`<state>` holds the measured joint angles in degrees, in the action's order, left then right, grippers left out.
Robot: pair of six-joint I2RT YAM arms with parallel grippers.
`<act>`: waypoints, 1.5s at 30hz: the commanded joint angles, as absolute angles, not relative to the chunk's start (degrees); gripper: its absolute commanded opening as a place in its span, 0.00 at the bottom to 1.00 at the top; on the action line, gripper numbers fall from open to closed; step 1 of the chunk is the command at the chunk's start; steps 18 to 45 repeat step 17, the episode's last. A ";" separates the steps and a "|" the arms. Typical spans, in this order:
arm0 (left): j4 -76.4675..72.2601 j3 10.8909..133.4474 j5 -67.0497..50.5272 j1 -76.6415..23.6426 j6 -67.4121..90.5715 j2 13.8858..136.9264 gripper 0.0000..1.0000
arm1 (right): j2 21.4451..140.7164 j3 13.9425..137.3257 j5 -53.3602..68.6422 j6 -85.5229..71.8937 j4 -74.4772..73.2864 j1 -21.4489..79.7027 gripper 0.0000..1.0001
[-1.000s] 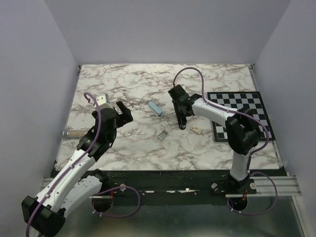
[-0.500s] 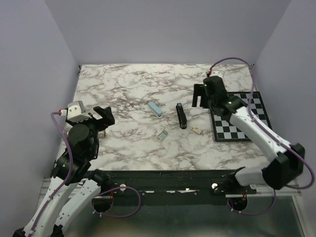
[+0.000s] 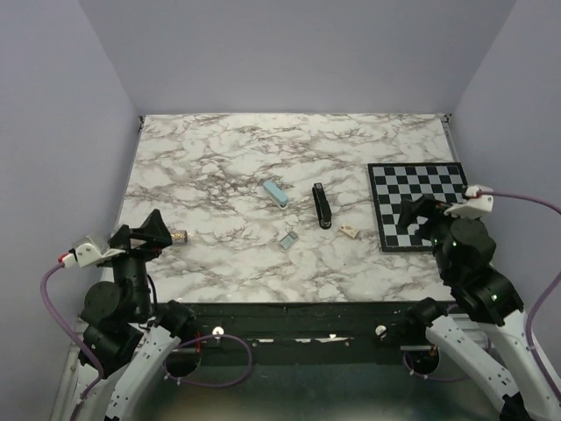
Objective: Load the staples into the stapler
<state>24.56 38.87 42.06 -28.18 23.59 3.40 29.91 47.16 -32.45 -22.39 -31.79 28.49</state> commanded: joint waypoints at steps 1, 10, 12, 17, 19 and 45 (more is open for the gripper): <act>25.22 37.53 43.59 -27.95 21.62 0.17 0.99 | 21.99 43.77 -35.33 -19.69 -30.41 28.74 1.00; 24.78 35.51 43.42 -27.77 20.74 -1.41 0.99 | 12.57 37.62 -34.02 -16.88 -25.41 28.74 1.00; 25.22 35.25 44.12 -27.60 20.65 -1.32 0.99 | 12.22 37.53 -33.40 -16.09 -24.44 28.74 1.00; 25.93 34.81 45.35 -26.63 21.18 -1.76 0.99 | 12.48 37.00 -32.87 -15.73 -23.82 28.74 1.00; 25.93 34.81 45.35 -26.63 21.18 -1.76 0.99 | 12.48 37.00 -32.87 -15.73 -23.82 28.74 1.00; 25.93 34.81 45.35 -26.63 21.18 -1.76 0.99 | 12.48 37.00 -32.87 -15.73 -23.82 28.74 1.00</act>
